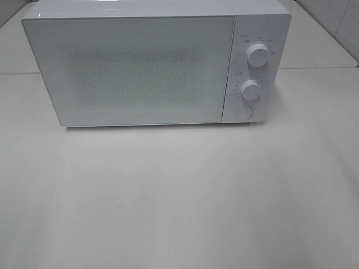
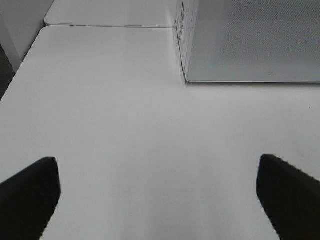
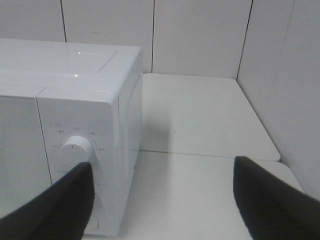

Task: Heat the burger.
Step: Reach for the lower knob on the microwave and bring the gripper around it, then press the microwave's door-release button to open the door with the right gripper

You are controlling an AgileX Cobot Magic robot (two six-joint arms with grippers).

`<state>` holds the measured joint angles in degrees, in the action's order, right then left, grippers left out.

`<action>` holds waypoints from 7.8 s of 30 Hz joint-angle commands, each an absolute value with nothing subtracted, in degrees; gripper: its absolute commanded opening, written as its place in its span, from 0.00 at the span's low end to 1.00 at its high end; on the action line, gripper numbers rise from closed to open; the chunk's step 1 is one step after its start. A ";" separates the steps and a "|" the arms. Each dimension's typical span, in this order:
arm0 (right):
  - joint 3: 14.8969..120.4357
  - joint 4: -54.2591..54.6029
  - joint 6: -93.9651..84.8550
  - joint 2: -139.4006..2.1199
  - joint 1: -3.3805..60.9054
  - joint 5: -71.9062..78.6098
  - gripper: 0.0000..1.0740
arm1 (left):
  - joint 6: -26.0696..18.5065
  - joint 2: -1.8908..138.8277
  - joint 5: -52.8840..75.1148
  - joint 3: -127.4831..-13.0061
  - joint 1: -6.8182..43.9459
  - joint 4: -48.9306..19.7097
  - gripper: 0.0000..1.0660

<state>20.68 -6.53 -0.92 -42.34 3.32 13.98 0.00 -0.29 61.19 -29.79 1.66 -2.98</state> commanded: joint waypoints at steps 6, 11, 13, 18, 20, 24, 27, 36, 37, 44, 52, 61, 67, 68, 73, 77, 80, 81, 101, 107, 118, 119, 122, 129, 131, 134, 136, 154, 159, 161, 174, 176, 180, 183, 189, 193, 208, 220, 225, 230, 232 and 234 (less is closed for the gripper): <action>18.62 -6.82 0.00 -57.64 3.32 33.17 0.71 | 0.00 -1.20 61.36 -29.56 1.49 -2.98 0.94; 15.70 -3.61 -0.34 -71.73 3.32 54.14 0.72 | 0.00 -1.20 61.36 -29.56 1.49 -2.98 0.94; 15.30 -2.92 -0.52 -73.85 3.32 56.84 0.72 | 0.00 -1.20 61.36 -29.56 1.49 -2.98 0.94; 14.27 -2.41 -0.74 -82.45 3.44 67.49 0.72 | 0.00 -1.20 61.36 -29.56 1.49 -2.98 0.94; 14.27 -2.35 -0.74 -84.00 3.44 68.75 0.72 | 0.00 -1.20 61.36 -29.56 1.49 -2.98 0.94; 14.27 3.32 -3.38 -88.87 8.37 73.34 0.71 | 0.00 -1.20 61.36 -29.56 1.49 -2.98 0.94; 14.32 10.66 -5.79 -91.50 13.29 75.52 0.71 | 0.00 -1.20 61.36 -29.56 1.49 -2.98 0.94; 16.21 20.80 -7.68 -99.92 24.29 80.84 0.71 | 0.00 -1.20 61.36 -29.56 1.49 -2.98 0.94; 16.21 20.80 -7.68 -99.92 24.29 80.84 0.71 | 0.00 -1.20 61.36 -29.56 1.49 -2.98 0.94; 21.49 23.26 -7.96 -105.31 27.33 81.30 0.71 | 0.00 -1.20 61.36 -29.56 1.49 -2.98 0.94; 27.85 23.26 -7.96 -110.07 27.44 81.25 0.71 | 0.00 -1.20 61.36 -29.56 1.49 -2.98 0.94; 32.89 23.20 -7.96 -112.19 27.44 79.93 0.71 | 0.00 -1.20 61.36 -29.56 1.49 -2.92 0.94; 35.18 23.03 -7.85 -113.27 27.44 78.32 0.71 | 0.00 -1.20 61.36 -29.56 1.49 -2.92 0.94; 35.18 23.03 -7.85 -113.27 27.44 78.32 0.71 | 0.00 -1.20 61.36 -29.56 1.49 -2.92 0.94; 35.92 22.80 -7.79 -113.27 27.44 78.04 0.71 | 0.00 -1.20 61.36 -29.56 1.49 -2.92 0.94; 35.98 22.75 -7.39 -114.13 27.44 77.41 0.71 | 0.00 -1.20 61.36 -29.56 1.49 -2.92 0.94; 35.98 22.75 -7.16 -114.59 27.44 77.41 0.71 | 0.00 -1.20 61.36 -29.56 1.49 -2.92 0.94; 36.15 22.75 -6.99 -114.76 27.44 77.29 0.71 | 0.00 -1.20 61.36 -29.56 1.49 -2.92 0.94; 38.45 21.54 -5.44 -117.23 27.44 77.01 0.71 | 0.00 -1.20 61.36 -29.56 1.49 -2.92 0.94; 38.85 21.66 -5.50 -117.23 27.44 76.95 0.71 | 0.00 -1.20 61.36 -29.56 1.49 -2.92 0.94; 39.99 21.72 -6.30 -118.20 27.22 77.41 0.71 | 0.00 -1.20 61.36 -29.56 1.49 -2.92 0.94; 39.99 21.72 -6.30 -118.20 27.22 77.41 0.71 | 0.00 -1.20 61.36 -29.56 1.49 -2.92 0.94; 39.99 21.72 -6.30 -118.32 27.22 77.69 0.71 | 0.00 -1.20 61.36 -29.56 1.49 -2.92 0.94; 39.99 21.89 -6.36 -117.86 27.22 80.39 0.70 | 0.00 -1.20 61.36 -29.56 1.49 -2.92 0.94; 39.99 21.94 -6.36 -117.40 27.22 80.39 0.70 | 0.00 -1.20 61.36 -29.56 1.49 -2.92 0.94; 39.99 21.94 -6.70 -116.88 27.22 80.44 0.70 | 0.00 -1.20 61.36 -29.56 1.49 -2.92 0.94; 39.99 22.00 -6.76 -116.54 27.22 80.73 0.70 | 0.00 -1.20 61.36 -29.56 1.49 -2.92 0.94; 39.99 21.94 -8.02 -116.54 27.22 81.93 0.65 | 0.00 -1.20 61.36 -29.56 1.49 -2.92 0.94; 39.99 21.94 -8.08 -116.54 27.22 81.93 0.51 | 0.00 -1.20 61.36 -29.56 1.49 -2.92 0.94; 39.99 21.72 -8.25 -116.54 27.22 81.70 0.36 | 0.00 -1.20 61.36 -29.56 1.49 -2.92 0.94; 39.99 21.72 -0.63 -116.54 27.22 81.65 0.07 | 0.00 -1.20 61.36 -29.56 1.49 -2.92 0.94; 39.99 21.72 7.33 -116.54 27.22 81.65 0.08 | 0.00 -1.20 61.36 -29.56 1.49 -2.92 0.94; 39.99 21.72 21.37 -116.54 27.22 81.65 0.09 | 0.00 -1.20 61.36 -29.56 1.49 -2.92 0.94; 39.88 21.60 46.87 -116.54 27.22 80.73 0.10 | 0.00 -1.20 61.36 -29.56 1.49 -2.92 0.94; 39.71 21.49 75.46 -116.54 27.22 78.90 0.13 | 0.00 -1.20 61.36 -29.56 1.49 -2.92 0.94; 39.71 21.49 88.06 -116.54 27.22 78.44 0.14 | 0.00 -1.20 61.36 -29.56 1.49 -2.92 0.94; 39.71 21.83 97.35 -116.54 27.22 76.32 0.22 | 0.00 -1.20 61.36 -29.56 1.49 -2.92 0.94; 39.71 21.77 97.46 -116.54 27.22 76.78 0.50 | 0.00 -1.20 61.36 -29.56 1.49 -2.92 0.94; 39.71 21.77 97.46 -116.54 27.22 76.95 0.60 | 0.00 -1.20 61.36 -29.56 1.49 -2.92 0.94; 39.48 21.77 97.35 -116.48 27.22 79.18 0.71 | 0.00 -1.20 61.36 -29.56 1.49 -2.92 0.94; 38.90 21.83 96.94 -115.74 27.33 79.24 0.72 | 0.00 -1.20 61.36 -29.56 1.49 -2.92 0.94; 38.56 21.89 96.60 -115.28 27.33 79.30 0.72 | 0.00 -1.20 61.36 -29.56 1.49 -2.92 0.94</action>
<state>37.41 22.06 97.17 -116.43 27.79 67.78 0.00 -0.29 61.19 -29.79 1.66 -2.98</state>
